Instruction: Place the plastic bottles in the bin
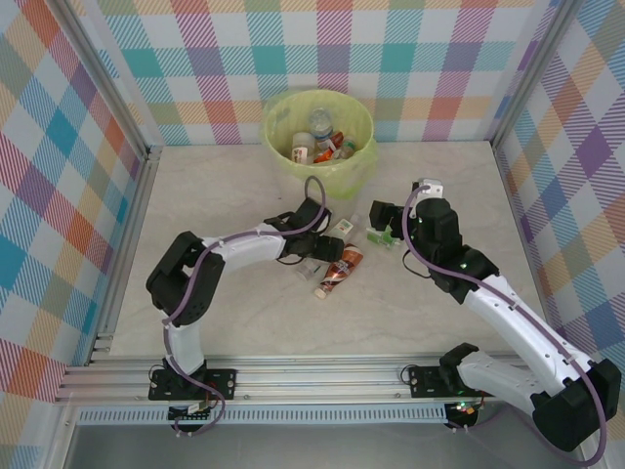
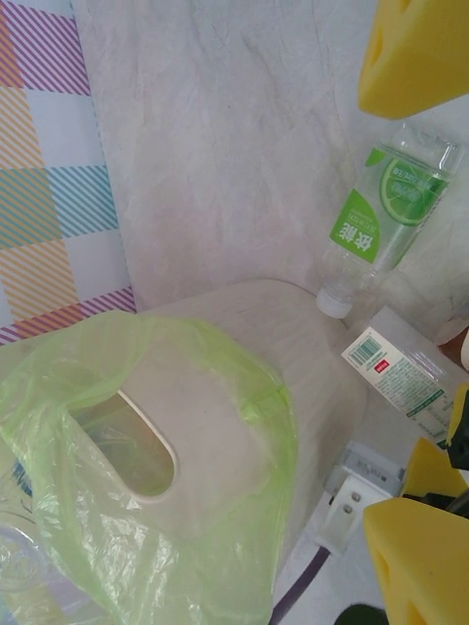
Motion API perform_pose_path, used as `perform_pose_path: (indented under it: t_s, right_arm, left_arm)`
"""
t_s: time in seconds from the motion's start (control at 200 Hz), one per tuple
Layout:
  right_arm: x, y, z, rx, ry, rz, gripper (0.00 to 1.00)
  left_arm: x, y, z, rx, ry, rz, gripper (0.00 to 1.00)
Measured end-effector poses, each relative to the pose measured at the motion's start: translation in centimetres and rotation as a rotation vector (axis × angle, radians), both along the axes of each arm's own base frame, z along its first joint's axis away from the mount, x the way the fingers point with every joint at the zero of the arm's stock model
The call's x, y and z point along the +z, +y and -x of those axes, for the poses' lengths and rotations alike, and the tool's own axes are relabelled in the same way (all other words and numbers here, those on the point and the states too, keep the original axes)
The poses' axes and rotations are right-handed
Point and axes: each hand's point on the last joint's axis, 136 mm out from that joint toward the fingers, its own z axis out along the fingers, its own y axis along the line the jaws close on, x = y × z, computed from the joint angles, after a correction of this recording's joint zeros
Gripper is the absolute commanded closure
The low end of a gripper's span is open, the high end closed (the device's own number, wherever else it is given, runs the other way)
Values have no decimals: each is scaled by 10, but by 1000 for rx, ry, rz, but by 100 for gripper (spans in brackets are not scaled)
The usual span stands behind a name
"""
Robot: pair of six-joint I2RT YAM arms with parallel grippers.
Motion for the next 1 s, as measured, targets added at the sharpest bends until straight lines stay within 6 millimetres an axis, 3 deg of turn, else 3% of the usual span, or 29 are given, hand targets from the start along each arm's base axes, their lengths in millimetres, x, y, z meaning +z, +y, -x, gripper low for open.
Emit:
perform_pose_path:
  t_s: [0.165,0.605,0.82,1.005]
  right_arm:
    - [-6,-2,1,-7,15,12,0]
    - [-10,-4,2,-13,25,20,0]
    - [-20,-3,2,-18,56,9,0]
    - [-45,-6,8,-42,127,-7,0]
  left_arm:
    - [-2,-7,-2,-29,-35,-58,38]
    - [-2,-8,-5,-22,-60,-61,46]
    - [-1,9,11,-11,-75,-49,48]
    - [0,27,33,-16,-86,-25,51]
